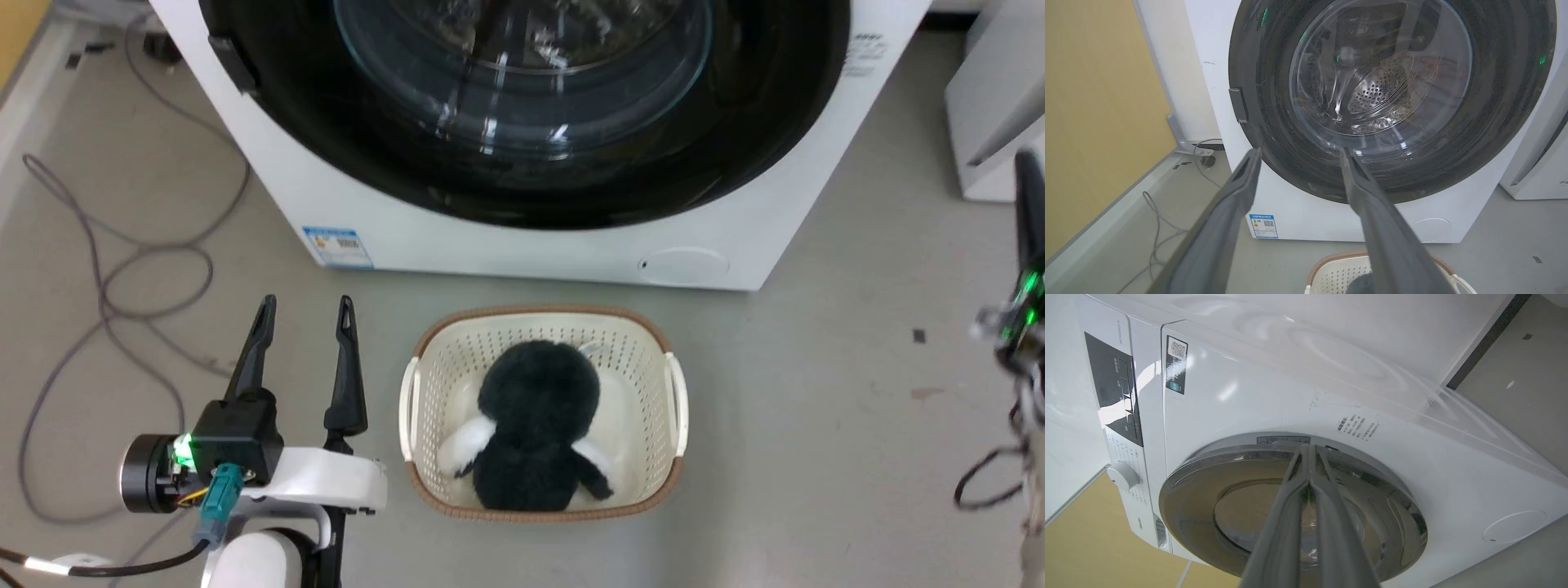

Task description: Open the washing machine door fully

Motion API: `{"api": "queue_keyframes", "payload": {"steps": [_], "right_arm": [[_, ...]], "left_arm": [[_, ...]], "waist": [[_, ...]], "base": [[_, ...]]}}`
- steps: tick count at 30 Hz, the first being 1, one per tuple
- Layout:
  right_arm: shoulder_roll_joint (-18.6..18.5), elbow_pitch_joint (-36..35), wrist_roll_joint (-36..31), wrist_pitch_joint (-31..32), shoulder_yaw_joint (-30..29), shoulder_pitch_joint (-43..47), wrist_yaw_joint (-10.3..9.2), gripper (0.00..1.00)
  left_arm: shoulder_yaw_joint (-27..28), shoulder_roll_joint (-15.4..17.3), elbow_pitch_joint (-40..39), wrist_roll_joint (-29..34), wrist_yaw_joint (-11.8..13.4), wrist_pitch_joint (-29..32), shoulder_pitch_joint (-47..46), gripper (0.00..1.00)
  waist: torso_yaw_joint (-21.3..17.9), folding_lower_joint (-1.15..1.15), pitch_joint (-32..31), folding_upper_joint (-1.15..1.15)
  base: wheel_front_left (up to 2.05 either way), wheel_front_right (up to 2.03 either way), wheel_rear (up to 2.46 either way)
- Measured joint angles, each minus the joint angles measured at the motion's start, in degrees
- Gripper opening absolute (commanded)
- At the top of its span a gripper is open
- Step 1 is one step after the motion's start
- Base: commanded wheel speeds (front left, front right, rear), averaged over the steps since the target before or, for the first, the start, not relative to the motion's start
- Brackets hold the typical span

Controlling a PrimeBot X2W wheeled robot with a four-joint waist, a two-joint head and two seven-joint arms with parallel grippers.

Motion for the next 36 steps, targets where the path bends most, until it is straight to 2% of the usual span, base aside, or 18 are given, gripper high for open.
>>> {"api": "queue_keyframes", "payload": {"steps": [23,31,36], "right_arm": [[-8.05,17.47,9.71,3.87,10.91,-27.38,0.0,0.0],[-8.59,21.54,13.73,7.81,14.67,-31.94,0.0,0.0],[-10.55,23.16,15.66,11.18,17.1,-33.88,0.0,0.0]], "left_arm": [[-2.36,0.0,-0.69,-1.7,2.23,-2.7,-4.99,1.0],[-3.13,0.0,-0.69,-2.05,2.9,-3.68,-6.45,1.0],[-3.44,0.01,-0.67,-2.14,3.24,-4.25,-6.63,1.0]], "waist": [[4.79,0.0,9.41,0.0],[5.96,0.0,11.23,0.0],[6.28,0.0,11.76,0.0]], "base": [[0.0,0.0,0.0],[0.0,0.0,0.0],[0.0,0.0,0.0]]}}
